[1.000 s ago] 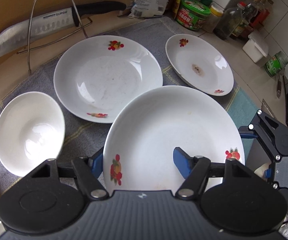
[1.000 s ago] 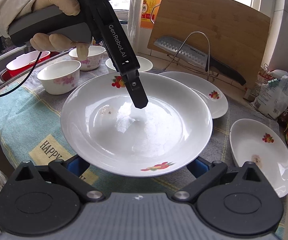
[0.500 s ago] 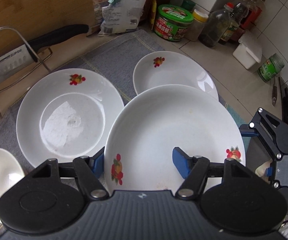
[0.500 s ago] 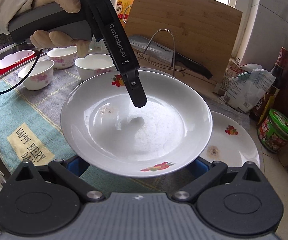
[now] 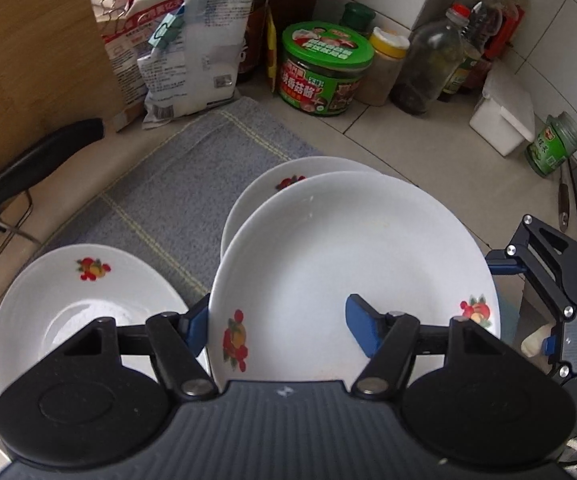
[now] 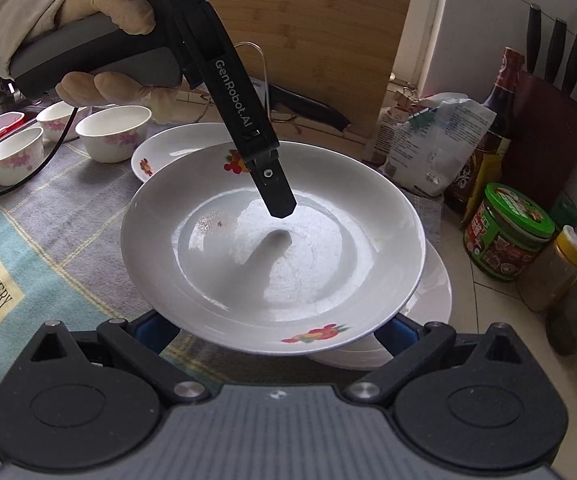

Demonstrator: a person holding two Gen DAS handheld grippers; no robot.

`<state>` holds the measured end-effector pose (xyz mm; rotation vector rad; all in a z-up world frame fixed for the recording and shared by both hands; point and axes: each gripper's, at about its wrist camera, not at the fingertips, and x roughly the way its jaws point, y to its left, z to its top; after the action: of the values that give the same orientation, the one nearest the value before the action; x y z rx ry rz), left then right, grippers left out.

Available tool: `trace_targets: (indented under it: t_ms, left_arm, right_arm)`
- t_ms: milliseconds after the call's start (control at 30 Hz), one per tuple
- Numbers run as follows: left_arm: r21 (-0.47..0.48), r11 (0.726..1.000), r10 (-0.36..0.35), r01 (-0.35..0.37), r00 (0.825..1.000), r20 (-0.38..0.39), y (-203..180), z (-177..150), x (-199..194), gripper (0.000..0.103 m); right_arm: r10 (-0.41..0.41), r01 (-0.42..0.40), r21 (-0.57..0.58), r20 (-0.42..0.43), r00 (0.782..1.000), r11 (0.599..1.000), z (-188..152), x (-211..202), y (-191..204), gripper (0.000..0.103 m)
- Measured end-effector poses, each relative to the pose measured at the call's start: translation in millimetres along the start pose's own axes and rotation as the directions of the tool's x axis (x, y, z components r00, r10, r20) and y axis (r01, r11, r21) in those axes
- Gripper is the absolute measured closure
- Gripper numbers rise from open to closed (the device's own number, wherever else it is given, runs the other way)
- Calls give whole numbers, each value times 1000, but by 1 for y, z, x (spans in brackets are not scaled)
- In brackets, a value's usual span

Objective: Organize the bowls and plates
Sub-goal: 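Lower the held plate onto the other plate and open the left tool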

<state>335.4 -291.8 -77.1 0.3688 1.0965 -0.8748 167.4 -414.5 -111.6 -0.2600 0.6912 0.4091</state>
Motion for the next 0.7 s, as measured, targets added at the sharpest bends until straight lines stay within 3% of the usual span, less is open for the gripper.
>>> trace_targets:
  t_ms: [267,533,700]
  left_arm:
    - [44,999,5,-5,1000,-8,-2,28,26,35]
    - [76,997,22,-21,1000,-5,-4,39,44,35]
    - [90,996,32,-31,999,-11,-5,43,48,35]
  right_arm:
    - [-20,20,31,-13,1000,999,-4,16,-26,0]
    - [17,-14,110,-22,1000,994,-8,27,-45,0]
    - [2,0,100,-25,1000,995,-8,30,-46,0]
